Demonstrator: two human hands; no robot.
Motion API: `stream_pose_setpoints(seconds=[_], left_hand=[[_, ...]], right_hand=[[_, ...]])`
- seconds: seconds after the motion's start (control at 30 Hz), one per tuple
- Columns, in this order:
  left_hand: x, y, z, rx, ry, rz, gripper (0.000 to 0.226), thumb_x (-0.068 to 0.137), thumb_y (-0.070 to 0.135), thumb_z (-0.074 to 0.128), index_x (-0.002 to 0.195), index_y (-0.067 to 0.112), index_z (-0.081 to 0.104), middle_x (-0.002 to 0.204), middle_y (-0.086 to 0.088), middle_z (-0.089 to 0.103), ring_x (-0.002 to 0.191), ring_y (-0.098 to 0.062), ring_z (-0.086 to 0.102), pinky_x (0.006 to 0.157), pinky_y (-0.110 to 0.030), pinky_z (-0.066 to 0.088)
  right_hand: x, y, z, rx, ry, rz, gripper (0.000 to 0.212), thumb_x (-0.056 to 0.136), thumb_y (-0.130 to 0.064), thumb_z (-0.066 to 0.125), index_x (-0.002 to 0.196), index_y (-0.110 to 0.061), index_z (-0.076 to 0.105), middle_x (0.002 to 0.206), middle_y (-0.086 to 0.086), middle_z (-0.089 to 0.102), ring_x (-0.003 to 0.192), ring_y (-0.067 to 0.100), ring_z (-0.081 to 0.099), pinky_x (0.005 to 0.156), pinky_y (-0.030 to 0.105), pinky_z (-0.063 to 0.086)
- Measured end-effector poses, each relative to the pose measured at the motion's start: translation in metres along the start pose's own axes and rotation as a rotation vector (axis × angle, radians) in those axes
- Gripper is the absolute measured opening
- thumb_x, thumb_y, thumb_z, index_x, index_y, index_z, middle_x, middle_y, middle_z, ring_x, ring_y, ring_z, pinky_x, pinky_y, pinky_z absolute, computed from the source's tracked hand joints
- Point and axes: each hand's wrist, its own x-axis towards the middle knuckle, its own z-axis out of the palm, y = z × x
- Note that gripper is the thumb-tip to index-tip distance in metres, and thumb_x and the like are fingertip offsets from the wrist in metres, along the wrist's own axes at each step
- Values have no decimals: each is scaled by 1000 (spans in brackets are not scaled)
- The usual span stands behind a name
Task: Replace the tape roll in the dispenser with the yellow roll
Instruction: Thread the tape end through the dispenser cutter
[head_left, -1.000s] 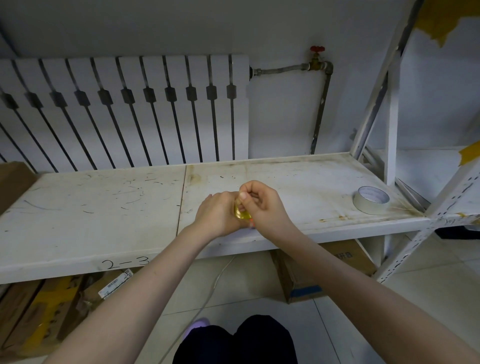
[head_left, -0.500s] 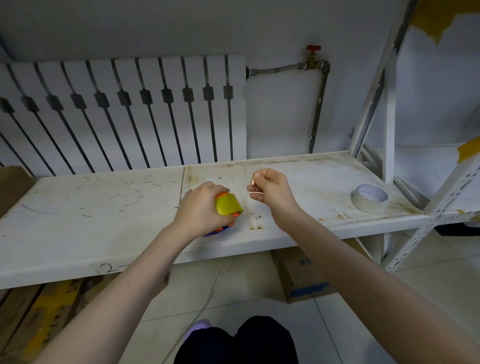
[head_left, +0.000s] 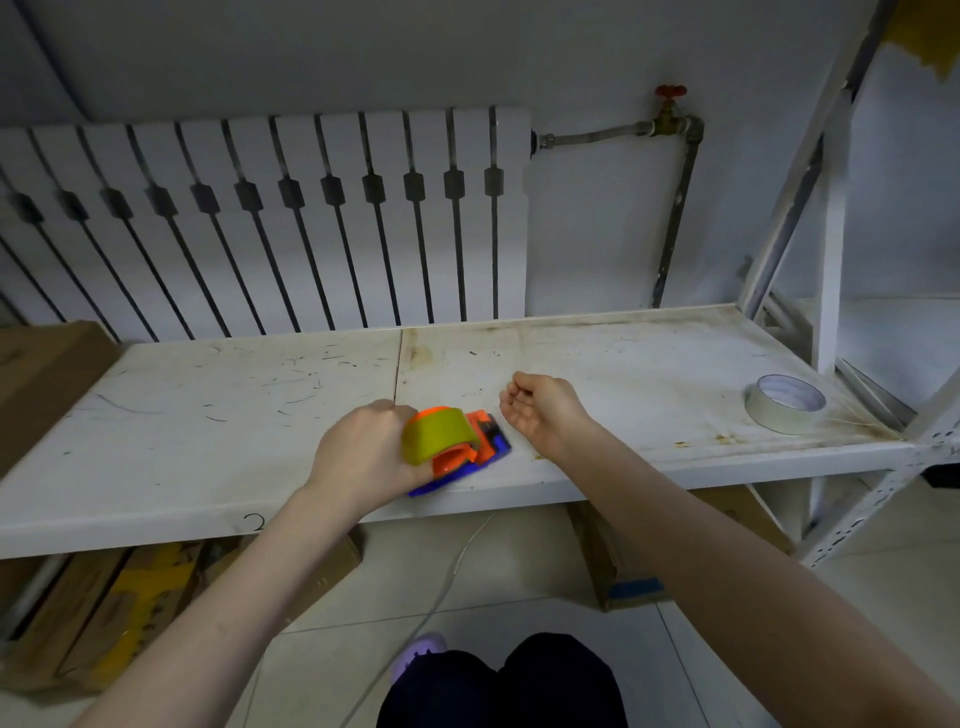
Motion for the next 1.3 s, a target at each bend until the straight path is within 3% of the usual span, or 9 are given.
stream_pose_setpoints(seconds=[0.27,0.37,0.47,0.57,0.63,0.77,0.9,1.13,1.3], left_hand=[[12,-13,35,-444,-114,-93,51,69,34,77,117,22,66,110,1,72,97,-17,64,79,-25,50],[23,-10,33,-401,-174,-86,63,67,40,78,124,21,60,122,0,65,113,-20,59,90,-32,50],[29,3,29,-327,-153,-65,85,62,55,76,135,21,49,136,1,56,123,-21,53,97,-38,48],[35,14,30,-240,-72,-49,73,61,62,71,122,25,60,124,2,64,111,-21,59,89,-37,51],[38,15,31,-214,-49,-45,62,62,63,70,112,26,65,113,3,67,102,-20,61,83,-37,53],[39,14,29,-205,-81,-32,57,62,59,72,109,27,66,110,5,67,100,-19,60,81,-37,54],[44,13,26,-229,-133,-79,56,59,54,78,106,26,67,106,4,68,99,-20,61,81,-38,53],[37,18,50,-307,-121,-94,36,57,37,77,88,18,70,93,-3,69,86,-24,61,72,-36,54],[43,12,46,-587,-124,-79,57,55,40,86,101,22,58,100,2,61,92,-19,57,79,-37,52]], right_hand=[[10,2,-4,13,43,-27,21,94,-3,46,74,-1,52,69,8,50,66,15,53,76,27,51],[13,-1,-7,-43,32,-30,24,95,-12,46,72,-6,52,70,6,50,68,16,52,81,28,48],[13,1,-10,-172,-17,-72,21,90,-15,56,71,-9,51,67,4,47,67,14,50,72,24,49],[12,7,-10,-349,-5,-175,7,85,0,61,88,-3,57,76,7,47,74,16,50,77,26,54],[11,7,-11,-379,52,-211,25,84,6,59,108,4,55,88,9,49,82,20,51,90,36,53],[8,7,-12,-521,57,-382,16,82,2,63,87,-11,54,83,5,55,73,15,59,69,22,56],[-3,9,5,-787,-27,-648,14,82,-3,63,85,-14,56,75,0,56,70,16,59,72,31,55],[-17,18,18,-924,-123,-752,12,83,-5,63,82,-15,57,75,-5,57,71,13,58,63,17,49],[-8,2,12,-724,-70,-716,12,83,-4,62,82,-14,57,74,-2,57,72,14,58,74,36,57]])
